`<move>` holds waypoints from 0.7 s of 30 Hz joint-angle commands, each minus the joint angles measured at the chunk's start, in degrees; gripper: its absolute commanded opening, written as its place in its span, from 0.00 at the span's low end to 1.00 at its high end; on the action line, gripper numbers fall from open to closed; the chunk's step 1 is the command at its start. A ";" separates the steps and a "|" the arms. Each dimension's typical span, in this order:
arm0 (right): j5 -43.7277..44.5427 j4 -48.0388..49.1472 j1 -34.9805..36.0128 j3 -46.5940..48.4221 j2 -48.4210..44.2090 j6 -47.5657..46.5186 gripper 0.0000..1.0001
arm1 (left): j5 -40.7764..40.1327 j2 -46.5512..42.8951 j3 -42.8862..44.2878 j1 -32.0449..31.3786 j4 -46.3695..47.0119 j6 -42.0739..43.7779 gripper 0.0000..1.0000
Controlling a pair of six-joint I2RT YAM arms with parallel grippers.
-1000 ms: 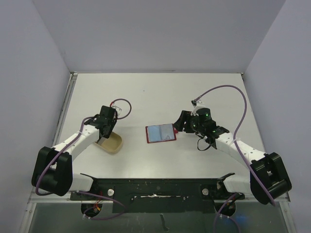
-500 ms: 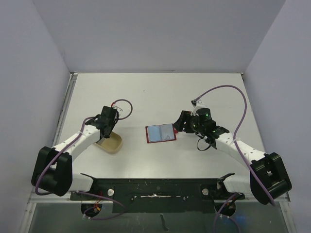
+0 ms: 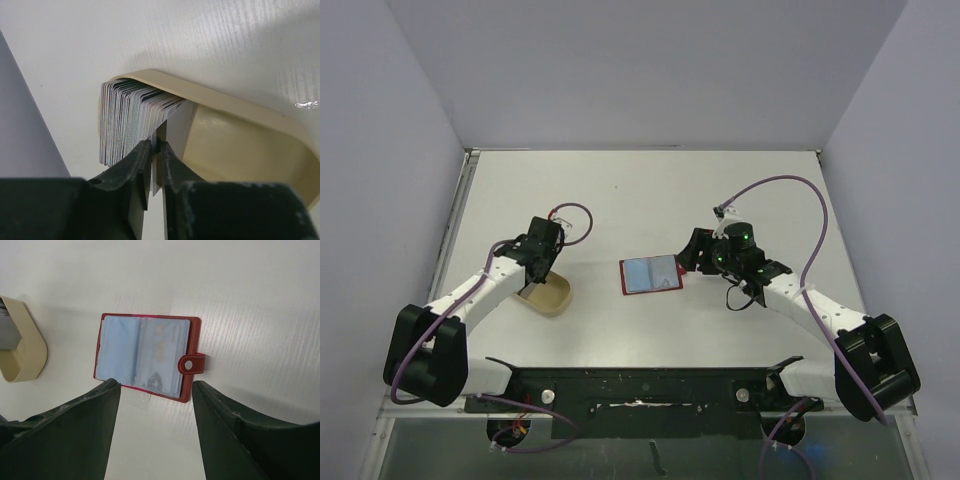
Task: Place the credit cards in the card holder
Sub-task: Pick up the credit card from the storage box.
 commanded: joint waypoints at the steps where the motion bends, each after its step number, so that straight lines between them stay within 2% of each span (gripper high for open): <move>1: -0.78 3.57 -0.42 0.01 -1.85 0.16 0.60 | -1.30 -2.35 3.29 -0.14 -0.14 -0.29 0.09; 6: -1.13 3.08 -0.40 0.81 -1.36 -0.29 0.60 | -1.29 -2.88 4.77 -0.51 -2.29 -2.21 0.00; 14: -1.53 -0.17 -0.36 4.90 1.23 -2.36 0.60 | 1.50 -7.25 8.05 -0.95 -4.95 -5.03 0.00; 21: -1.60 0.74 -0.42 5.99 5.97 -2.03 0.60 | 8.81 -13.59 10.82 -0.74 -3.70 -8.28 0.00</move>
